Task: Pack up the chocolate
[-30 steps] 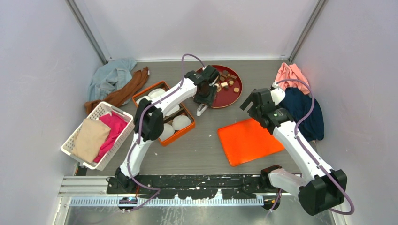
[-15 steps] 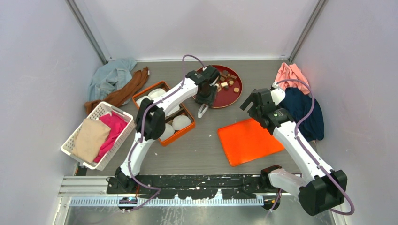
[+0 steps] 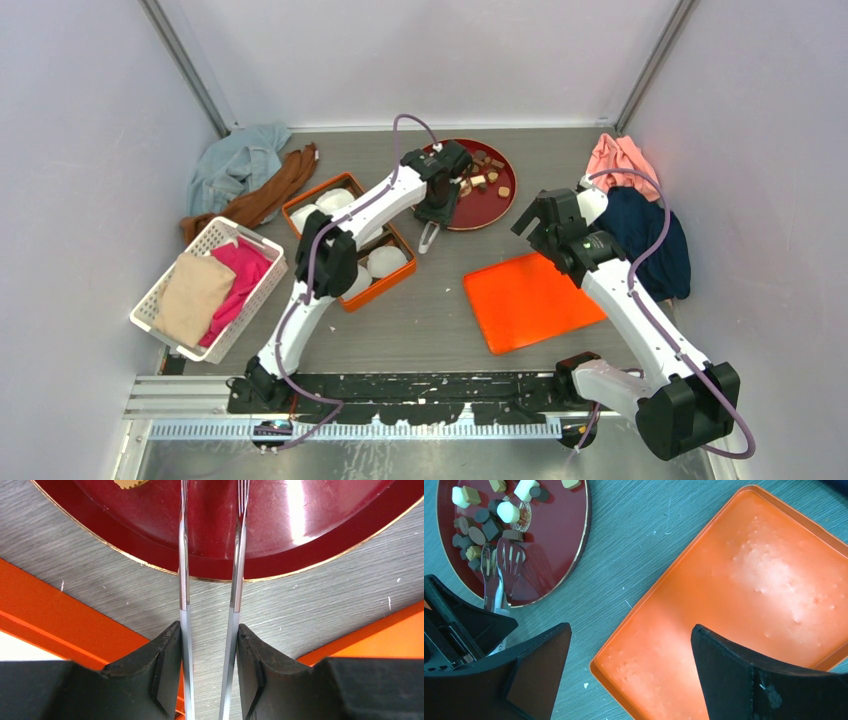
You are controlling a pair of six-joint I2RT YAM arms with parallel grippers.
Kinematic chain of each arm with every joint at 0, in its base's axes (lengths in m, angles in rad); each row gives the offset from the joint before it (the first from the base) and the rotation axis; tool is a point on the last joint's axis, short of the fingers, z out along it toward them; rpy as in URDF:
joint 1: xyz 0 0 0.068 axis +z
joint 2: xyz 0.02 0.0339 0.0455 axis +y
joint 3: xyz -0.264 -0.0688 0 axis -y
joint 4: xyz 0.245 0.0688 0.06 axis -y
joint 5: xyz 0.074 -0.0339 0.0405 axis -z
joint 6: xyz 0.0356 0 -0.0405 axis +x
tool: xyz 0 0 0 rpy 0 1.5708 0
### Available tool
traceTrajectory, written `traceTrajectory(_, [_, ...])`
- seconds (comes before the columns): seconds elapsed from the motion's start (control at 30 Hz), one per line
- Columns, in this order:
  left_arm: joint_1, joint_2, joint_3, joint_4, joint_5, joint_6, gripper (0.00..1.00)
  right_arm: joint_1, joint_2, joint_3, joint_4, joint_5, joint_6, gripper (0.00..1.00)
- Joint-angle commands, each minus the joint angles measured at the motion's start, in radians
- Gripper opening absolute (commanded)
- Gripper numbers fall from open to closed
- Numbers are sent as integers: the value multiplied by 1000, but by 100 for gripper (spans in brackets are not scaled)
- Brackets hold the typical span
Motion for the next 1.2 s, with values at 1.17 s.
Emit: traceTrajectory(1.17, [-7,-134,19,-42,-76,42,11,-3,-21,3,36,-7,10,95])
